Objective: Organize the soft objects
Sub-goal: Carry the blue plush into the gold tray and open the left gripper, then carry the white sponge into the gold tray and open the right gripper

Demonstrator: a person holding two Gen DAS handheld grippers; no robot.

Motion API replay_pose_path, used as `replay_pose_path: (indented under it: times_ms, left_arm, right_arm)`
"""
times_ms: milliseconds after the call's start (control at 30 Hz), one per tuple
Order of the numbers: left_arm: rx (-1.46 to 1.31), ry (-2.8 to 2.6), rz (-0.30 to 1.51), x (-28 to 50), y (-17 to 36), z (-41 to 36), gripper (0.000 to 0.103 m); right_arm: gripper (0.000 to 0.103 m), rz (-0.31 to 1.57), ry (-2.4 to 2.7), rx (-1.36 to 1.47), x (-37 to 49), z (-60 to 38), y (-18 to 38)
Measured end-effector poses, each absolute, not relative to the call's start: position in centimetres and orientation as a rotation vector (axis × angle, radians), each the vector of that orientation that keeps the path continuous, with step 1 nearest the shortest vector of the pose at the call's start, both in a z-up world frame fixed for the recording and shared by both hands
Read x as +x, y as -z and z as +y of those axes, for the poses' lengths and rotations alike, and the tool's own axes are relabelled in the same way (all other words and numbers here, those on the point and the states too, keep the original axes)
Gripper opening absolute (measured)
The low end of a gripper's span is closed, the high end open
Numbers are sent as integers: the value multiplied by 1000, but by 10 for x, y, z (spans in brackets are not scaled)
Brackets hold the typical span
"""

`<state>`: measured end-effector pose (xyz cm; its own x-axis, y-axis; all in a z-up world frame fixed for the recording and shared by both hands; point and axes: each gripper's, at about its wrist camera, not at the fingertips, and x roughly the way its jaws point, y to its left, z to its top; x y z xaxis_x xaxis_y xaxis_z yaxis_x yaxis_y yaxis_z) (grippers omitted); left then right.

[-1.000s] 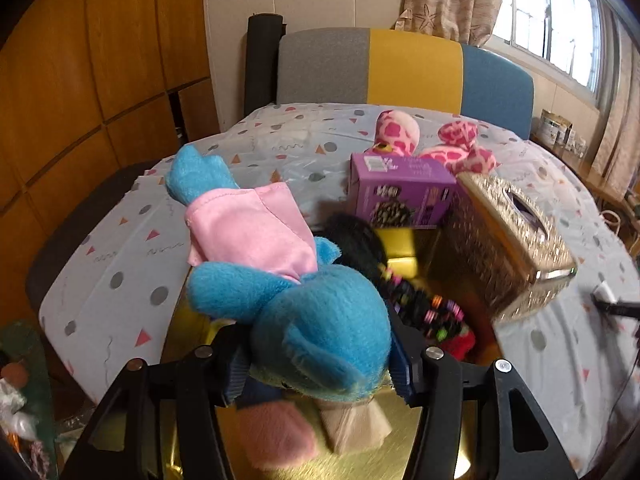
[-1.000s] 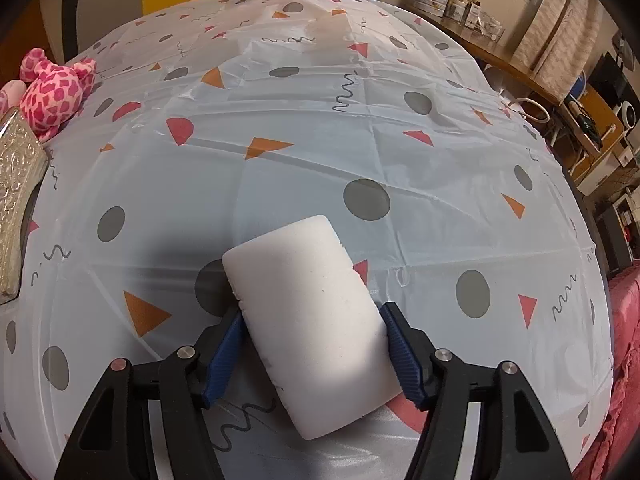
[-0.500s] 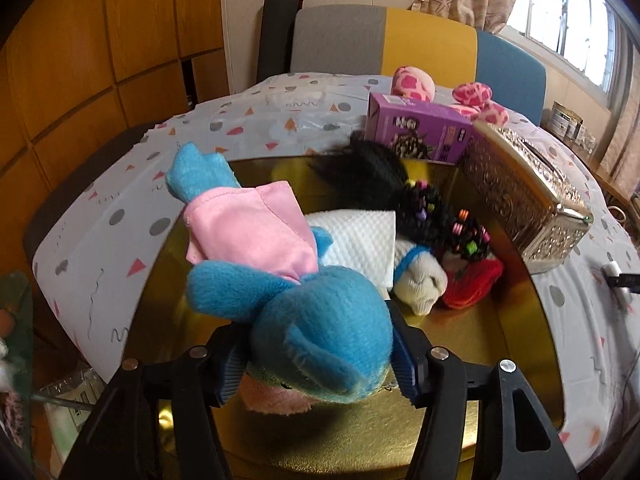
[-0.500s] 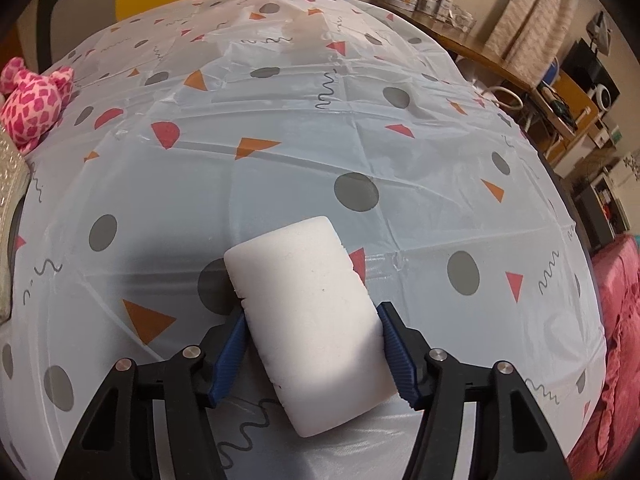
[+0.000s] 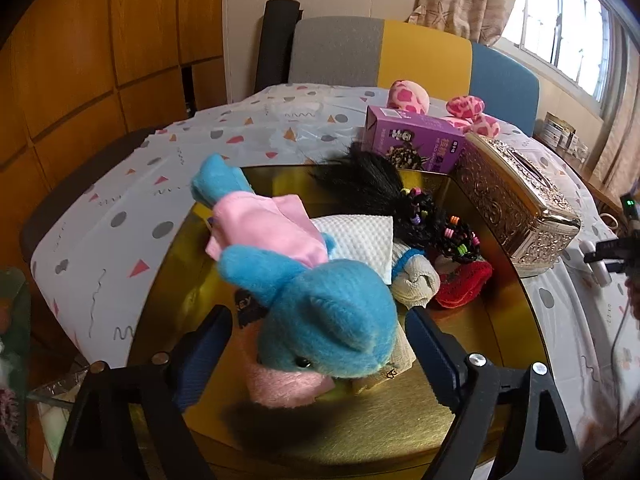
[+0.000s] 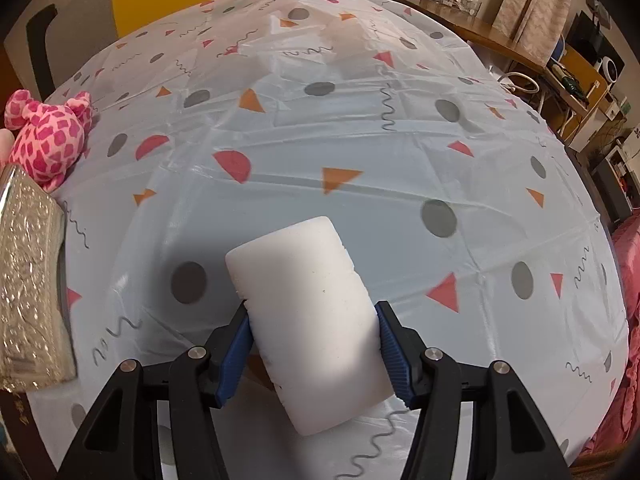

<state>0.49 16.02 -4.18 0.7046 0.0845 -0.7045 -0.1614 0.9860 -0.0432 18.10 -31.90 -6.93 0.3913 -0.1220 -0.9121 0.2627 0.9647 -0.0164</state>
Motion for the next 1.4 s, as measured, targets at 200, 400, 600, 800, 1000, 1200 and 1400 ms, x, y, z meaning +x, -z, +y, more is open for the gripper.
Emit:
replay_pose_path:
  times_ms: [200,400,600,800,1000,1200,1400]
  left_arm:
    - [-119,-148,773,-2,37,165,92]
    - [-131,-151,770,-6,33,166,93]
    - [-151,-150,767,-9,29,168,94]
    - [-178,-157,762,-12,27,174,97]
    - [-204,-168,741,-15,22,183,98]
    - [-223,-176,731,-18,19,190,98]
    - [-227,-185,725,-21,17,194,98]
  right_arm:
    - [60,1131,219,126,193,-298,59]
    - [60,1136,206,124,202,-288,56]
    - [60,1136,197,157,203,-283,56]
    - [60,1121,170,203,205,-278,50]
    - [60,1103,138,239,211,-270,36]
    - [60,1075,94,244,224,-253,14]
    - [60,1040,46,230,243,-225,-9]
